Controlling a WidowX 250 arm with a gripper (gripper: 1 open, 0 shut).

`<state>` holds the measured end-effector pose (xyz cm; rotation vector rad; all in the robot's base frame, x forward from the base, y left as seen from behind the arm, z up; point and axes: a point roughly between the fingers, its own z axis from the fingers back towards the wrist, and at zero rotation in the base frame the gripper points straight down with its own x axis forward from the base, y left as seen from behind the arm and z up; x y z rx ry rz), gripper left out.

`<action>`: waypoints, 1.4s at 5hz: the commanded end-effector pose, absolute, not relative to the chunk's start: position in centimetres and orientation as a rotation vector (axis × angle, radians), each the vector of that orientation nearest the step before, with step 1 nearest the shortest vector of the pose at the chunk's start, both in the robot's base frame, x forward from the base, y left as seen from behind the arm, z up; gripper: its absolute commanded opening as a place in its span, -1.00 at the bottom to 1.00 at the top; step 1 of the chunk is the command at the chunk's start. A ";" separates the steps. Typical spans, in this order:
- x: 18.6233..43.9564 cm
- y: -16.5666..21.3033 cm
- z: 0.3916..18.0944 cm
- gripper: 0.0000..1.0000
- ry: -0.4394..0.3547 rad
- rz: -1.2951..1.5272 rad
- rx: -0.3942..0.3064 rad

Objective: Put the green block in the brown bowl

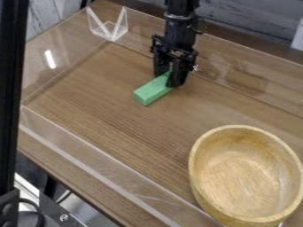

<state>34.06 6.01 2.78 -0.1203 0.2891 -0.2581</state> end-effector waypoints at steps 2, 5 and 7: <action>34.1 6.4 10.8 -1.00 0.106 -0.116 -0.084; 31.5 2.4 14.4 -1.00 0.093 -0.113 -0.131; 28.1 -3.3 14.5 -1.00 0.112 -0.276 -0.162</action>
